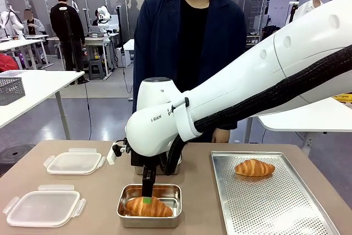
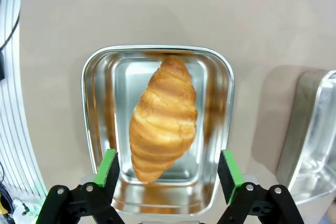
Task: Place the bread into the airtight container.
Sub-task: Pick up a Butter Roll and place it into an empty Airtight Container.
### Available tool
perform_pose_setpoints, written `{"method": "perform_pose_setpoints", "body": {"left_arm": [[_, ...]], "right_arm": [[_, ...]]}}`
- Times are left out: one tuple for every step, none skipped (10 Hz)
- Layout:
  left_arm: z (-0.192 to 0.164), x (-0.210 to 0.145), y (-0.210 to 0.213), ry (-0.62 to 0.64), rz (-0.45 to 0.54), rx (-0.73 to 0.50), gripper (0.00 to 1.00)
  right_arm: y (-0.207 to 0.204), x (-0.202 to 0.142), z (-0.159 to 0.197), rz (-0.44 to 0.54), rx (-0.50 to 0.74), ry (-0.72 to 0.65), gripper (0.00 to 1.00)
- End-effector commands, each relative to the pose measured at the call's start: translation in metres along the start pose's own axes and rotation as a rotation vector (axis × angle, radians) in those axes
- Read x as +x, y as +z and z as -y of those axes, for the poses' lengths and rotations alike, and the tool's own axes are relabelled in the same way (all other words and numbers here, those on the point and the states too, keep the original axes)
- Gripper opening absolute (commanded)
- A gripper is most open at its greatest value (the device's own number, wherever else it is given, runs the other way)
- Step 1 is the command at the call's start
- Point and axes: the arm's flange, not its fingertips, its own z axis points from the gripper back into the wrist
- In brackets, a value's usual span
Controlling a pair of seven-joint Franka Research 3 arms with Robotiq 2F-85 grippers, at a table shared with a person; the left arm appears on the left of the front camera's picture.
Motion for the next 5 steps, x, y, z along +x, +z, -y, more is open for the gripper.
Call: {"method": "perform_pose_setpoints", "body": {"left_arm": [[0.0,0.002,0.0,-0.002,0.004,0.0,1.0],[0.0,0.002,0.0,-0.002,0.004,0.0,1.0],[0.0,0.002,0.0,-0.002,0.004,0.0,1.0],[0.0,0.002,0.0,-0.002,0.004,0.0,1.0],[0.0,0.002,0.0,-0.002,0.004,0.0,1.0]], "right_arm": [[0.059,-0.045,-0.009,0.035,-0.034,-0.041,0.94],[0.086,-0.073,-0.013,0.09,-0.03,-0.056,0.94],[0.109,-0.107,-0.02,0.12,-0.065,-0.096,0.94],[0.124,-0.142,-0.029,0.111,-0.08,-0.157,0.94],[0.139,-0.183,-0.04,0.154,-0.085,-0.18,0.94]]}}
